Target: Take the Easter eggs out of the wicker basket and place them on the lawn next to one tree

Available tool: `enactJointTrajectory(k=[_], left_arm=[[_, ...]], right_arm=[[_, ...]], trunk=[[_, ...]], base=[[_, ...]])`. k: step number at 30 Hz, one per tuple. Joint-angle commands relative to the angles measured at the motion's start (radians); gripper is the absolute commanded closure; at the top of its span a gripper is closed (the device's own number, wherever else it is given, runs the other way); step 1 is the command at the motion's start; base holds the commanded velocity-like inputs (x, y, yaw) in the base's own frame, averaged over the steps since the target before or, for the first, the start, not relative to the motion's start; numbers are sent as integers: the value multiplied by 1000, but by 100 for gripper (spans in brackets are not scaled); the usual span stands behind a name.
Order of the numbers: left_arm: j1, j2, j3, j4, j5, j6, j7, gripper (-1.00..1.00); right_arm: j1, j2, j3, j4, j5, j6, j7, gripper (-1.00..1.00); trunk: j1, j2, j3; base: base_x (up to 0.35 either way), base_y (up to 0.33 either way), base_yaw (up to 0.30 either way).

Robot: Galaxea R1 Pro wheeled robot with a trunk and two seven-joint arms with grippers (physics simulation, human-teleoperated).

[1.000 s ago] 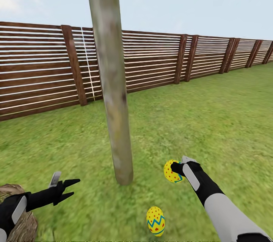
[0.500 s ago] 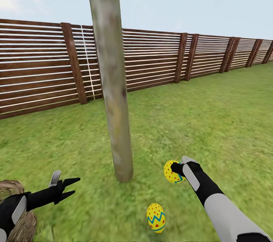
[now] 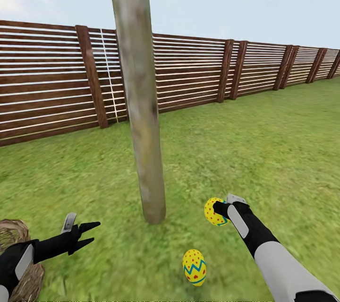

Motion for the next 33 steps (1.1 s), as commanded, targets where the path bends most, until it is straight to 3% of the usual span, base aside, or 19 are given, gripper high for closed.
enactJointTrajectory(k=[1,8,13,19,33], left_arm=[[-1,1,2,0,1,6,-2,-100],[-1,0,-1,0,2,6,-5,-100],[0,-2,-11,0,-4,7,-156,-100],[1,-5,-11,0,-4,5,-212,-100],[2,-6,-9,0,-5,0,-220,-100]], right_arm=[[-1,-1,7,-2,-11,2,-10,100],[-1,14,8,-2,-10,-23,-7,100],[-1,14,7,-2,-10,-30,-5,100],[-1,12,7,-2,-10,-30,-4,100],[-1,12,5,-2,-12,-66,-4,100]], trunk=[[4,-8,-4],[31,-57,-26],[50,-92,-42],[56,-100,-64],[62,-103,-118]], base=[[0,0,0],[0,0,0],[0,0,0],[0,0,0],[0,0,0]])
